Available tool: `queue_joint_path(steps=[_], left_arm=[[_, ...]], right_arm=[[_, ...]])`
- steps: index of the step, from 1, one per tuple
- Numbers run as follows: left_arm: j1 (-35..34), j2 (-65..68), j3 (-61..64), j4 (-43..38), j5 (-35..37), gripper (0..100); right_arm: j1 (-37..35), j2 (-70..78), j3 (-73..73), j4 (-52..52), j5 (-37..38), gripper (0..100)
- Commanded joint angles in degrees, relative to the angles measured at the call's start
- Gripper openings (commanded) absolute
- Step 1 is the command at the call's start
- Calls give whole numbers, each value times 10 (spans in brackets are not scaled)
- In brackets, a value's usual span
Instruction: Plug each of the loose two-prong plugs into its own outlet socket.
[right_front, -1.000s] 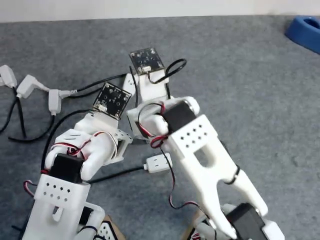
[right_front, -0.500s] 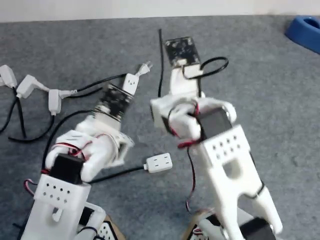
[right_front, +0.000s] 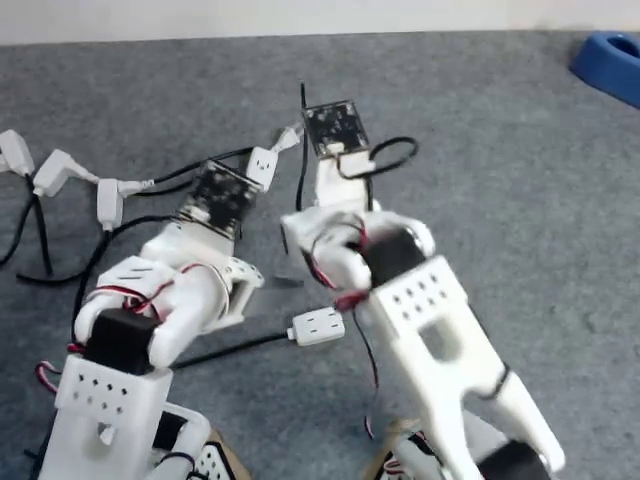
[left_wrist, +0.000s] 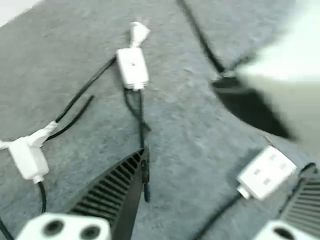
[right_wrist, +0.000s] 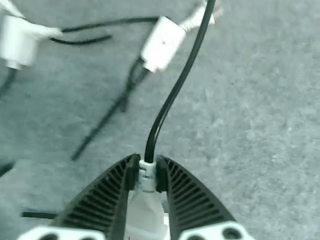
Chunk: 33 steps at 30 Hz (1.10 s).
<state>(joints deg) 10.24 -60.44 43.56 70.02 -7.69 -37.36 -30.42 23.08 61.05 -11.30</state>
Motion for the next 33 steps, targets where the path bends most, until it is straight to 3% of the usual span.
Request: queue_joint_path(steps=[1, 10, 16, 22, 25, 29, 33], left_arm=[[-29, 0, 31, -69, -4, 432], [-30, 0, 65, -107, -16, 432], [-92, 1, 67, -137, -16, 432], [-117, 0, 67, -141, -16, 432], [-121, -4, 68, -137, -17, 432], [-204, -4, 78, -140, -16, 432], [-284, -4, 114, -179, -12, 432]], right_arm=[[-27, -73, -3, 36, -15, 6], [-58, -114, -45, 124, -13, 6], [-55, -113, -44, 145, 23, 6], [4, -113, -16, 165, 71, 6], [41, -113, 28, 116, 80, 6], [86, -113, 96, 77, 91, 6], [80, -113, 124, 76, 86, 6]])
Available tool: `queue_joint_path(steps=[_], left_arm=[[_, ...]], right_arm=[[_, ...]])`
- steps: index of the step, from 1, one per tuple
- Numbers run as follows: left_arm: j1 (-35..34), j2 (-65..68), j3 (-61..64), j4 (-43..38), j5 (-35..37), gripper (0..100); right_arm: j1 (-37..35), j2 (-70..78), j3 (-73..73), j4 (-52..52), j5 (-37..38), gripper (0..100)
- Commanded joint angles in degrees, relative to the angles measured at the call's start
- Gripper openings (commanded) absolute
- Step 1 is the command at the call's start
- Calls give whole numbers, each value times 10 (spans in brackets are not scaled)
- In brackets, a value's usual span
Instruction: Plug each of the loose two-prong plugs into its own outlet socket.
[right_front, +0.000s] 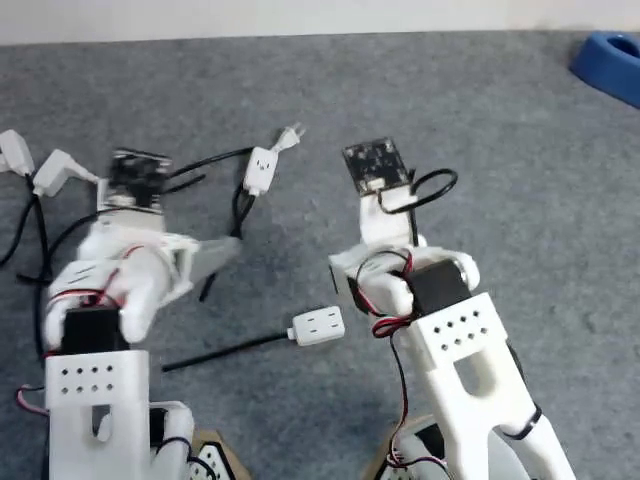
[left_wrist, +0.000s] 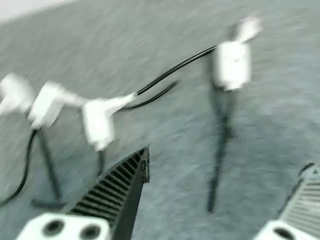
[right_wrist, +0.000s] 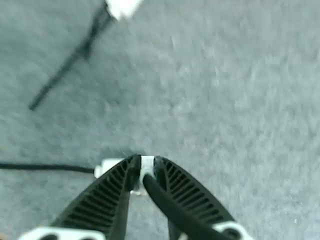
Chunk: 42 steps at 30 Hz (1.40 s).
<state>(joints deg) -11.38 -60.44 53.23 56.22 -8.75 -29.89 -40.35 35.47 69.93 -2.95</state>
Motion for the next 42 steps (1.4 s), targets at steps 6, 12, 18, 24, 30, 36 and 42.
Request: queue_joint_path(steps=[6, 12, 18, 24, 30, 36, 42], left_arm=[[-116, -1, 110, -100, -2, 432], [-138, -4, 151, -160, 3, 432], [-138, -4, 153, -160, 8, 432], [-137, -4, 153, -160, 7, 432], [-136, -4, 153, -160, 7, 432], [-136, -4, 153, -160, 7, 432], [-136, -4, 153, -160, 7, 432]], right_arm=[[-65, -14, 44, -14, -11, 6], [-67, -4, 49, -36, -24, 6], [-68, 71, 43, -40, -26, 6], [-68, 78, 44, -51, -26, 6], [-65, 80, 45, -69, -25, 6], [-20, 83, 54, -80, -22, 6], [-17, 77, 104, -111, -22, 6]])
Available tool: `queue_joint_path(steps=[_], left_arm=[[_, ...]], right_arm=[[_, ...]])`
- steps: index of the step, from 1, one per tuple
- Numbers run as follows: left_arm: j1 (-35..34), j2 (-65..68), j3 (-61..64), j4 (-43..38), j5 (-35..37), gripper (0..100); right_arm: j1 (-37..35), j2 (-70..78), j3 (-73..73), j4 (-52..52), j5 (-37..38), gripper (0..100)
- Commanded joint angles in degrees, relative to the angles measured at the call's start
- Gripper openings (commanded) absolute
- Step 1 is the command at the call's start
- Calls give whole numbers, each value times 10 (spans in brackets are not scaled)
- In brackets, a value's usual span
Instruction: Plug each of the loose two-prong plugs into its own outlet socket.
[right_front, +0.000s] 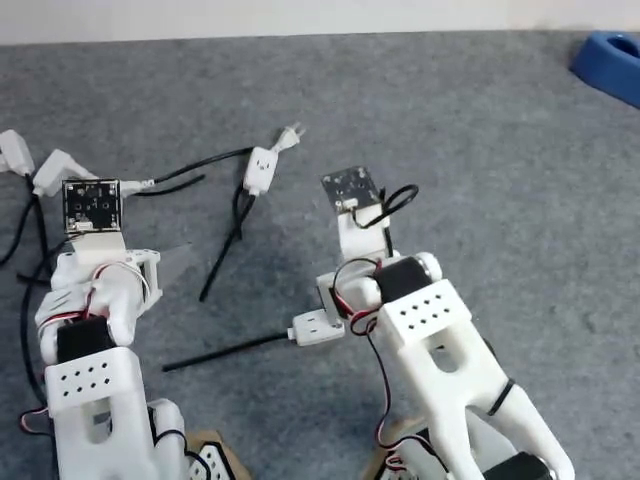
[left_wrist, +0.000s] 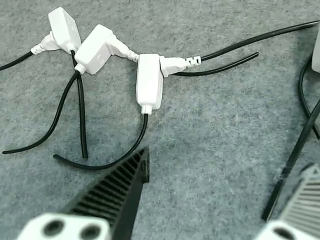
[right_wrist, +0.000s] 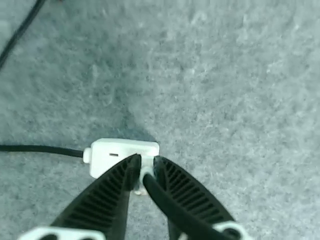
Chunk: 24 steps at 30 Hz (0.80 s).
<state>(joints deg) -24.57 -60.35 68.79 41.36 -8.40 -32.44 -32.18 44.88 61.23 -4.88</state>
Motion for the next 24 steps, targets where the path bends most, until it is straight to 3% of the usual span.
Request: queue_joint_path(steps=[1, 14, 24], left_arm=[[-4, -5, -2, -11, 4, 432], [-3, -5, -2, -11, 4, 432], [57, -1, -2, -9, -18, 432]], right_arm=[[7, -5, 18, -32, -5, 6], [9, -5, 32, -50, -7, 6], [41, 3, -146, -26, -5, 6]])
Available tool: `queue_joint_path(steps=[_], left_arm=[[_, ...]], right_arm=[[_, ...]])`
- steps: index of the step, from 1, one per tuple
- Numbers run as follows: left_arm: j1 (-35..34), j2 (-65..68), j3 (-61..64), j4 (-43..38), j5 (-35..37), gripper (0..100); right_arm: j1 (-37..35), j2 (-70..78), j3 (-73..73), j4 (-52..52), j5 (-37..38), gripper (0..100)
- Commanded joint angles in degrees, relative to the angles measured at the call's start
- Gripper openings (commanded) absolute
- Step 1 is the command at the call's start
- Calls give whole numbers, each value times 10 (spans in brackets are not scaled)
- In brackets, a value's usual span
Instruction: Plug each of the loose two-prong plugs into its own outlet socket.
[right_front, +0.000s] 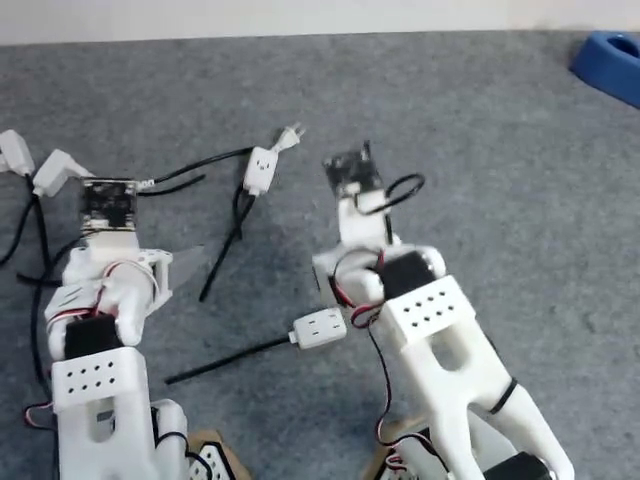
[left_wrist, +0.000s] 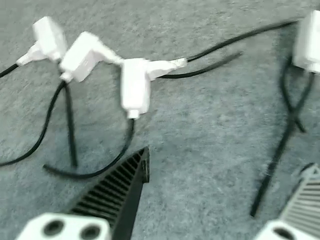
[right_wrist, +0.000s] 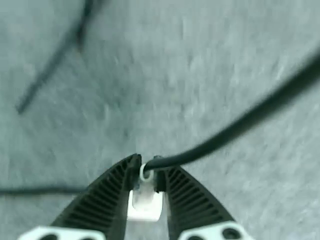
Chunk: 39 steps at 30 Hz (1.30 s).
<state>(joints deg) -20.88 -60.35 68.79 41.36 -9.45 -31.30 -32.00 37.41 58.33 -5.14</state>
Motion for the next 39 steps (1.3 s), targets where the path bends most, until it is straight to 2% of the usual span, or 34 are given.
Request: queue_joint_path(steps=[1, 5, 12, 18, 26, 31, 35, 39], left_arm=[[21, -1, -2, -9, -7, 432], [22, -1, -1, -9, -8, 432], [22, -2, 10, -9, -10, 432], [29, -1, 10, -10, -10, 432], [40, -1, 14, -9, -10, 432], [44, -4, 20, -10, -11, 432], [44, -4, 20, -10, -11, 432], [44, -4, 20, -10, -11, 432]], right_arm=[[41, 1, -86, 4, -3, 6], [62, 1, -89, 24, -1, 6], [163, 1, 22, -60, 10, 6], [164, 1, 158, -32, 52, 6], [175, 1, 162, -15, 89, 6], [244, 1, 163, -17, 127, 6], [247, 1, 175, -14, 140, 12], [234, 1, 197, -17, 159, 108]])
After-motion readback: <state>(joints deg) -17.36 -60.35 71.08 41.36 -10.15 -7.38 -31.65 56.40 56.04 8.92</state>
